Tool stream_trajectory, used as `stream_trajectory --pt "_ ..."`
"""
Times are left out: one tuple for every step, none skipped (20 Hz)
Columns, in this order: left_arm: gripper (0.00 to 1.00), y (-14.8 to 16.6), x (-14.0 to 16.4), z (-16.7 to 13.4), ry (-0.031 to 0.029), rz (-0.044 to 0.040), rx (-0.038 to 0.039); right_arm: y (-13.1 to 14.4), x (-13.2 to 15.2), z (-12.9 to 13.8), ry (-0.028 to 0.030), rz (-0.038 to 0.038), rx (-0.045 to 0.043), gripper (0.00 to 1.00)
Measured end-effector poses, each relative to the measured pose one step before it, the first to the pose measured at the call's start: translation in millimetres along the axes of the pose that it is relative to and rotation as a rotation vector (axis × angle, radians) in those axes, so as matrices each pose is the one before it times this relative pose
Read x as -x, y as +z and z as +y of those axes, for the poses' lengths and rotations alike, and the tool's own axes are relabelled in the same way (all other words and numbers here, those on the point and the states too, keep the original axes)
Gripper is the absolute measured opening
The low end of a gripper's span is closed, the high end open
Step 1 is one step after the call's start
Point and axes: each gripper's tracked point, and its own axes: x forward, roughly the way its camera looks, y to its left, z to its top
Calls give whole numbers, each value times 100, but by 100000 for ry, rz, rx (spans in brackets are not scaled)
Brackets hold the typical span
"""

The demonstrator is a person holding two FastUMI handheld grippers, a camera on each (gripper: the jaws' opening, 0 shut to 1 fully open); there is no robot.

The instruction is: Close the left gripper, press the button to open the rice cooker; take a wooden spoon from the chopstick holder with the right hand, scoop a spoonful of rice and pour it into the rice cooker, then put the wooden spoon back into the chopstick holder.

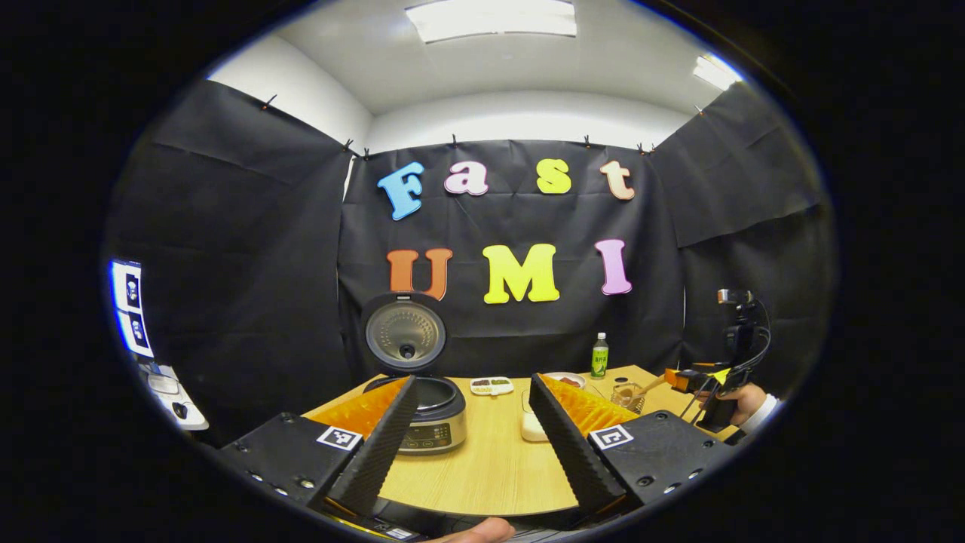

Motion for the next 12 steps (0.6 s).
stream_trajectory --pt "94 -142 -87 -119 -385 498 342 -501 -699 242 527 658 -614 100" --pt "94 -85 -97 -49 -397 391 113 -598 -878 -27 -881 1352 675 100" --pt "94 -199 -32 8 -37 544 -274 -682 -1011 -413 -2678 1558 1252 100" --pt "94 -169 5 304 286 401 -320 -288 -888 217 87 702 996 100" --pt "94 -172 59 143 -135 439 -30 -450 -778 408 652 1093 905 100" --pt "94 -82 -51 -111 -538 110 715 -229 -914 70 -80 849 -886 94" --pt "94 36 -108 69 -375 102 1008 8 -792 -285 -1810 286 -1489 98" --pt "94 -232 -62 286 49 141 952 249 -985 -350 -1660 -862 -1291 96" --pt "94 -117 -117 425 768 128 833 210 -776 192 -1040 -2313 -860 96" --pt "94 -113 -76 386 920 234 717 419 -709 550 1347 -1871 596 90" --pt "94 -293 -135 298 583 432 554 -215 -493 458 401 -589 932 86" --pt "94 -369 -70 334 337 809 537 304 -584 290 -442 -846 -449 74"
